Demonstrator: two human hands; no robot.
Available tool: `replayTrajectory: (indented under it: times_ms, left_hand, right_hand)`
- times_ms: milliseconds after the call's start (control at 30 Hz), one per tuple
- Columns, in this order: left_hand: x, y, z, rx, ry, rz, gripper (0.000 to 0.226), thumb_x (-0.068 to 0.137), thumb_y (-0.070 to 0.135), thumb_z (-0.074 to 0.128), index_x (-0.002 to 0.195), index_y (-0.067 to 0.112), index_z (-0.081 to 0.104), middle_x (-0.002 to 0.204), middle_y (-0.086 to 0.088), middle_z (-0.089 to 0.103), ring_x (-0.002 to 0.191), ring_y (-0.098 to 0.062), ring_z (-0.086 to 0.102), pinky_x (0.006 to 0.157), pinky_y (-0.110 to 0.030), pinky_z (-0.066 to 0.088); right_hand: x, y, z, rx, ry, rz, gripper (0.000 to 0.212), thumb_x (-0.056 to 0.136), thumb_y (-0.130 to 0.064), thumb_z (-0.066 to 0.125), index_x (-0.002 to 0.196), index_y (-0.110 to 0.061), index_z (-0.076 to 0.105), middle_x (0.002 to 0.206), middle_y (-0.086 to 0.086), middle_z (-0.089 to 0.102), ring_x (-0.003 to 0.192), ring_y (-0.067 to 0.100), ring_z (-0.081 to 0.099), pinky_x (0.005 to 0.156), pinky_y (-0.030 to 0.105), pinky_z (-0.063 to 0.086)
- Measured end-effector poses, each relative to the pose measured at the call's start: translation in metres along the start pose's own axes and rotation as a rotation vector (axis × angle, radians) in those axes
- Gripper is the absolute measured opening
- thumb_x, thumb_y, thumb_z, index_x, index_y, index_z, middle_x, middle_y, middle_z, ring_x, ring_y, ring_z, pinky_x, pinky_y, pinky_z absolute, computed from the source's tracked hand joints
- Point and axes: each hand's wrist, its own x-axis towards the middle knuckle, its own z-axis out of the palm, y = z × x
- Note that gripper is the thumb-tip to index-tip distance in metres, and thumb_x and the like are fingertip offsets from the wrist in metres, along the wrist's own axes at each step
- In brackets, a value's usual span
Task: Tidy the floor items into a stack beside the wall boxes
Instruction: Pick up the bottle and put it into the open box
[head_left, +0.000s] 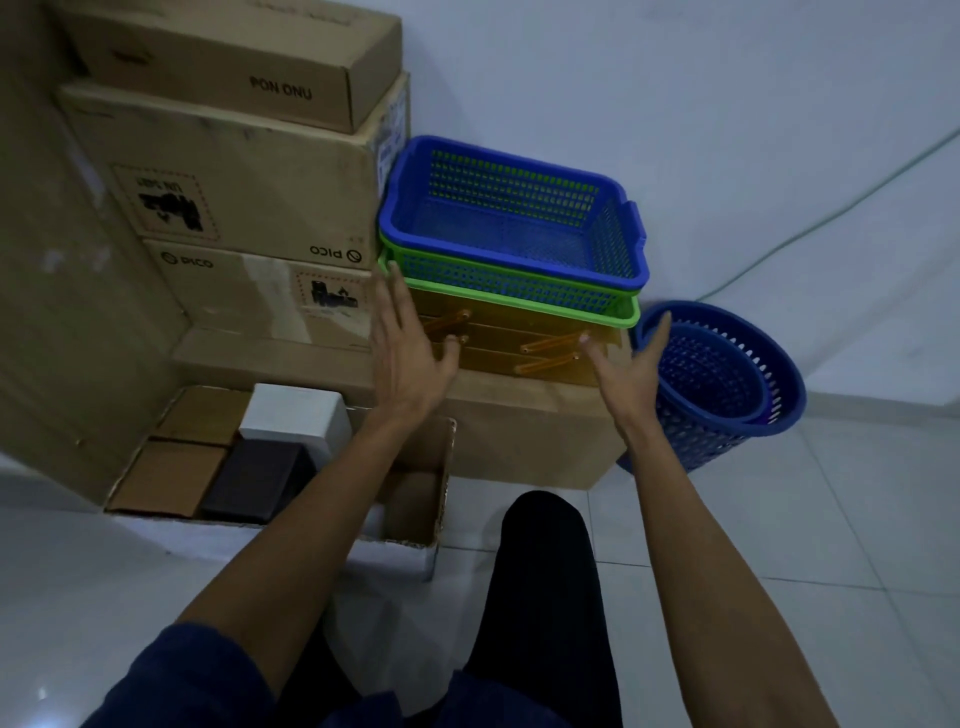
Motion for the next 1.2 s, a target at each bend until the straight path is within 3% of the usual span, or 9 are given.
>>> replayTrajectory:
  times_ms: [100, 267, 433, 533, 600, 700, 900, 1067, 1200]
  left_hand:
    - [0.005, 0.008, 0.002, 0.185, -0.131, 0.096, 0.106, 0.090, 0.049, 0.058, 0.159, 0.012, -0.014, 0.167, -0.006, -0.019, 0.154, -0.032, -0.010, 0.124, -0.054, 0.011]
    - [0.008, 0.001, -0.005, 0.312, -0.210, 0.101, 0.106, 0.092, 0.050, 0.057, 0.158, 0.011, -0.016, 0.166, -0.007, -0.022, 0.153, -0.033, -0.016, 0.125, -0.053, 0.001]
    - [0.011, -0.004, -0.015, 0.307, -0.223, 0.140, 0.103, 0.088, 0.046, 0.062, 0.160, 0.017, -0.006, 0.168, -0.005, -0.012, 0.154, -0.034, -0.002, 0.122, -0.060, 0.016]
    - [0.008, 0.000, -0.019, 0.236, -0.090, 0.184, 0.104, 0.083, 0.042, 0.066, 0.161, 0.020, 0.001, 0.168, -0.012, -0.009, 0.154, -0.035, 0.005, 0.121, -0.059, 0.020]
    - [0.012, 0.008, -0.019, 0.228, -0.003, 0.240, 0.106, 0.080, 0.042, 0.066, 0.161, 0.025, 0.000, 0.167, -0.013, -0.013, 0.155, -0.034, -0.003, 0.123, -0.056, 0.013]
    - [0.029, 0.022, -0.019, 0.246, 0.028, 0.275, 0.103, 0.080, 0.045, 0.062, 0.161, 0.031, 0.000, 0.167, -0.015, -0.014, 0.154, -0.037, -0.007, 0.122, -0.060, 0.011]
    - [0.042, 0.019, -0.026, 0.266, -0.075, 0.155, 0.095, 0.085, 0.040, 0.065, 0.160, 0.032, 0.006, 0.168, -0.010, -0.006, 0.153, -0.041, 0.001, 0.113, -0.064, 0.029]
    - [0.046, -0.001, -0.051, 0.175, -0.026, 0.163, 0.099, 0.087, 0.049, 0.062, 0.160, 0.034, -0.003, 0.166, -0.015, -0.002, 0.152, -0.041, 0.007, 0.119, -0.063, 0.015]
    - [0.058, -0.036, -0.085, 0.202, -0.009, 0.013, 0.098, 0.090, 0.050, 0.062, 0.160, 0.025, -0.001, 0.165, -0.021, -0.004, 0.152, -0.042, 0.005, 0.120, -0.059, 0.012]
  right_hand:
    - [0.008, -0.028, 0.012, -0.093, -0.061, -0.095, 0.087, 0.070, -0.048, 0.085, 0.144, -0.032, 0.041, 0.130, -0.021, 0.052, 0.121, 0.002, 0.051, 0.108, 0.039, 0.045]
    - [0.004, -0.033, 0.019, -0.226, -0.078, -0.082, 0.105, 0.067, -0.058, 0.082, 0.153, -0.024, 0.031, 0.152, 0.006, 0.032, 0.139, 0.027, 0.038, 0.115, 0.046, 0.037]
    - [0.017, -0.036, 0.003, -0.188, -0.185, -0.073, 0.091, 0.067, -0.054, 0.080, 0.145, -0.025, 0.043, 0.140, 0.003, 0.054, 0.130, 0.023, 0.053, 0.110, 0.051, 0.045]
    - [0.006, -0.040, 0.008, -0.249, -0.003, -0.100, 0.120, 0.070, -0.058, 0.080, 0.160, -0.019, 0.011, 0.164, 0.014, 0.023, 0.152, 0.029, 0.020, 0.122, 0.049, 0.018]
    - [-0.006, -0.049, 0.021, -0.310, 0.138, -0.208, 0.123, 0.073, -0.060, 0.077, 0.160, -0.027, -0.004, 0.167, 0.014, 0.008, 0.154, 0.030, 0.006, 0.120, 0.051, 0.015]
    - [-0.013, -0.064, 0.041, -0.327, 0.066, -0.220, 0.122, 0.071, -0.062, 0.076, 0.159, -0.032, -0.004, 0.168, 0.014, 0.003, 0.154, 0.032, 0.006, 0.116, 0.049, 0.025]
    - [-0.012, -0.064, 0.040, -0.438, -0.015, -0.203, 0.123, 0.072, -0.061, 0.075, 0.158, -0.030, -0.007, 0.166, 0.019, -0.006, 0.151, 0.042, 0.016, 0.110, 0.052, 0.036]
    - [-0.034, -0.093, 0.065, -0.694, 0.162, -0.257, 0.117, 0.082, -0.054, 0.067, 0.159, -0.013, -0.011, 0.163, 0.025, -0.017, 0.150, 0.047, -0.011, 0.120, 0.058, -0.003]
    - [-0.073, -0.148, 0.156, -0.453, -0.042, -0.541, 0.109, 0.087, -0.046, 0.063, 0.159, -0.012, -0.010, 0.166, 0.019, -0.015, 0.154, 0.034, -0.012, 0.124, 0.053, -0.002]
